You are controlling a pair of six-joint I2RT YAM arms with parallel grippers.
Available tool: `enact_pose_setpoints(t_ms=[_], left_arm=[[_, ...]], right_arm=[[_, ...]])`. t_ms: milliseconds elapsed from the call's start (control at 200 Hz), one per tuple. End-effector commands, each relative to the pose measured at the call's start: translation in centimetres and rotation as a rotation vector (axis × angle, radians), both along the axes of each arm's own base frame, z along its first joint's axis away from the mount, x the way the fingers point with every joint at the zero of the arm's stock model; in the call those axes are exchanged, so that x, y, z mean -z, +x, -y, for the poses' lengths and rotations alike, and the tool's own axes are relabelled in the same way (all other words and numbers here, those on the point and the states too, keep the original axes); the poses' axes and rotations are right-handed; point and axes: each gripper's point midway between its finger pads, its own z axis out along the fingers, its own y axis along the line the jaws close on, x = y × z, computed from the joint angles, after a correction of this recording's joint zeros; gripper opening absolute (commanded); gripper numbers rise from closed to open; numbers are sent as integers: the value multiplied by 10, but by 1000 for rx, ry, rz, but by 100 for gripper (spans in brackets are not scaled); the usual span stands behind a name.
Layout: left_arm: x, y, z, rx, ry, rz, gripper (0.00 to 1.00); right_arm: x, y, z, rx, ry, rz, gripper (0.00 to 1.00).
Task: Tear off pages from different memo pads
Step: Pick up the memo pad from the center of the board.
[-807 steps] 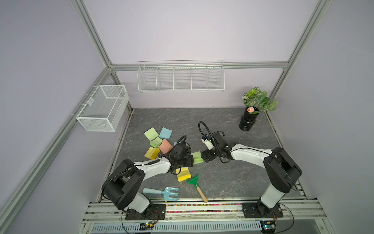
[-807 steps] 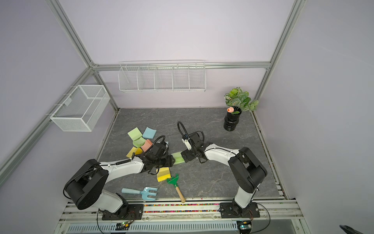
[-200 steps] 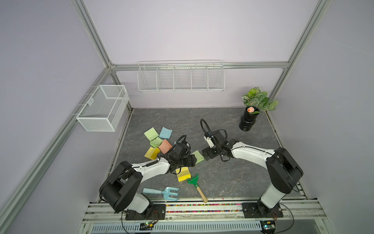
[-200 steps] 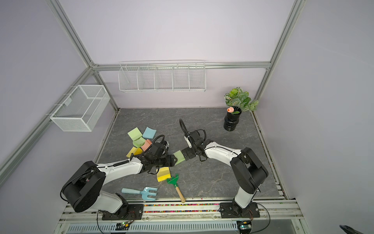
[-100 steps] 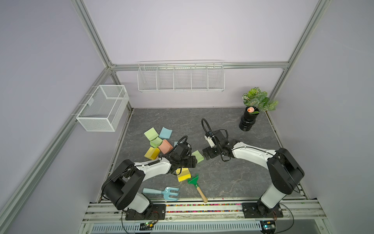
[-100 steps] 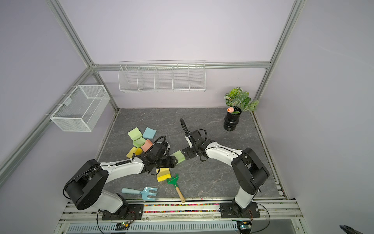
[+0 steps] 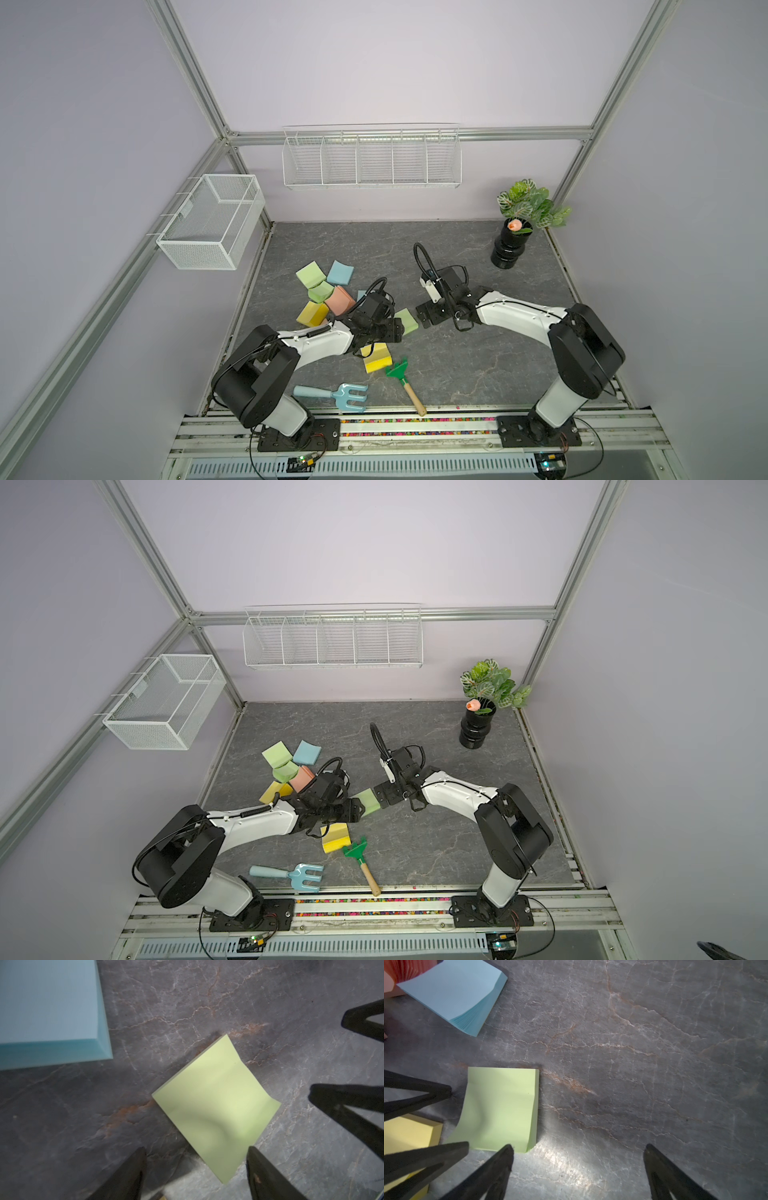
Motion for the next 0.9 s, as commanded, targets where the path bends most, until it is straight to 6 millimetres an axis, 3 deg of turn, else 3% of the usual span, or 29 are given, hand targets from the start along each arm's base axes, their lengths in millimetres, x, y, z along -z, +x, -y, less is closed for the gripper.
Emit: enact_pose_setpoints(t_ms=[0,895], left_arm=[[-2,5,-2,-22,29,9,77],[-15,22,-7,-91,75,48,78]], right_arm=[[7,-5,-1,-8,12,-23,98],[18,-21,-27,-121,25,-79,99]])
